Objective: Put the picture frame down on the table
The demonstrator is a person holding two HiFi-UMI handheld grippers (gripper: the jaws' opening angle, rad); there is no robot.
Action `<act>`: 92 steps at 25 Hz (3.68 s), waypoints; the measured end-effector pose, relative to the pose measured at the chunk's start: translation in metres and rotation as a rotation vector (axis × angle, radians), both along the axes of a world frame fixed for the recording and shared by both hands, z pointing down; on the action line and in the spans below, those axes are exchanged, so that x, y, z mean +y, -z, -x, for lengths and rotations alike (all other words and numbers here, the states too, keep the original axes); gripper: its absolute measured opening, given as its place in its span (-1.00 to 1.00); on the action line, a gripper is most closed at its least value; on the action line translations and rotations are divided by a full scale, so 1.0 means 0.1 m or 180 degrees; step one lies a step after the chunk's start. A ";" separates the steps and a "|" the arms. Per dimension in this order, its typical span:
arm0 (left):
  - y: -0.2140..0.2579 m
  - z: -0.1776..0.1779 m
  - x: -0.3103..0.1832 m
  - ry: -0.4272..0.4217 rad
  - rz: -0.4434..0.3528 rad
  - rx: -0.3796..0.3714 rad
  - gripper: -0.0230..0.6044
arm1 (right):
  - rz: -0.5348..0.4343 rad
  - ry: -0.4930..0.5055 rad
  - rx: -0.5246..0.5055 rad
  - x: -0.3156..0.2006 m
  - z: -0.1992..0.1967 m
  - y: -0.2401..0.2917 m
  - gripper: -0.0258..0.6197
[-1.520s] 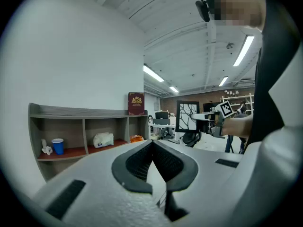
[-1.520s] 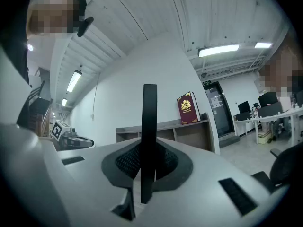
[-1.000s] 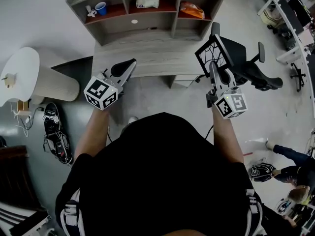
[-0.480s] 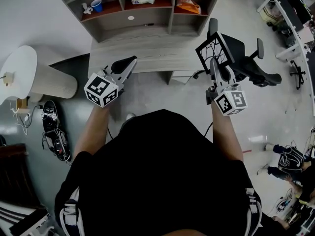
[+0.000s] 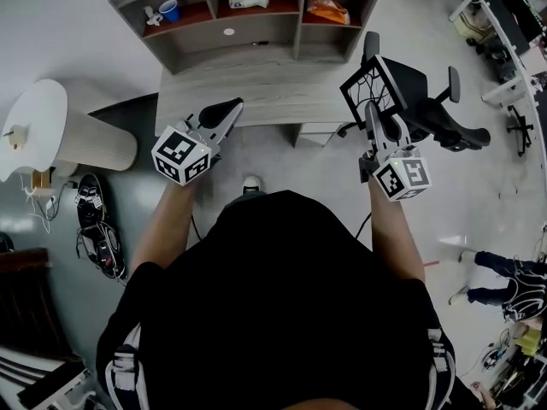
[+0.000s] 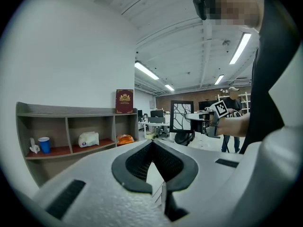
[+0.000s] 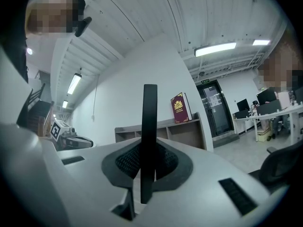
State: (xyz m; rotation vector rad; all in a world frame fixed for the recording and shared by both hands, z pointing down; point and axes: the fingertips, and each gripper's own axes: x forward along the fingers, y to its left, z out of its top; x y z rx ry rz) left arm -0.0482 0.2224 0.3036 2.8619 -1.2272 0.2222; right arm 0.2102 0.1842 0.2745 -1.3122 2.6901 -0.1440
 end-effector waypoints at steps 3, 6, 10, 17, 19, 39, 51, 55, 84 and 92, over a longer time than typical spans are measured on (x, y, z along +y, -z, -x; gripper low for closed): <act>0.00 -0.05 -0.05 -0.0018 0.0019 0.0017 -0.87 | 0.0018 -0.0001 0.0014 -0.02 -0.01 -0.02 -0.82; -0.03 -0.11 -0.08 -0.0061 0.0039 0.0032 -0.87 | 0.0049 0.0023 0.0062 -0.02 0.00 -0.07 -0.82; -0.07 -0.16 -0.10 -0.0105 0.0048 0.0044 -0.87 | 0.0055 0.0016 0.0099 -0.03 -0.01 -0.10 -0.82; -0.14 -0.09 -0.14 -0.0086 0.0052 0.0079 -0.87 | 0.0025 -0.0009 0.0137 -0.05 0.01 -0.10 -0.82; -0.13 -0.06 -0.16 -0.0079 0.0052 0.0081 -0.87 | 0.0022 -0.0005 0.0141 -0.08 0.05 -0.09 -0.82; -0.04 0.17 -0.47 -0.0075 -0.0146 0.0100 -0.87 | 0.0177 -0.0076 0.0157 -0.39 0.23 -0.25 -0.82; -0.19 0.42 -0.93 -0.0133 0.0000 0.0117 -0.87 | 0.0286 -0.0148 0.0170 -0.84 0.47 -0.36 -0.82; -0.21 0.48 -1.11 -0.0165 0.0010 0.0118 -0.87 | 0.0328 -0.0168 0.0167 -1.00 0.56 -0.41 -0.82; -0.53 0.72 -2.23 -0.0490 0.0243 0.0090 -0.87 | 0.0545 -0.0384 0.0261 -1.93 0.86 -0.74 -0.82; -0.65 0.69 -2.56 -0.0571 0.0319 0.0091 -0.87 | 0.0646 -0.0472 0.0230 -2.19 0.83 -0.88 -0.82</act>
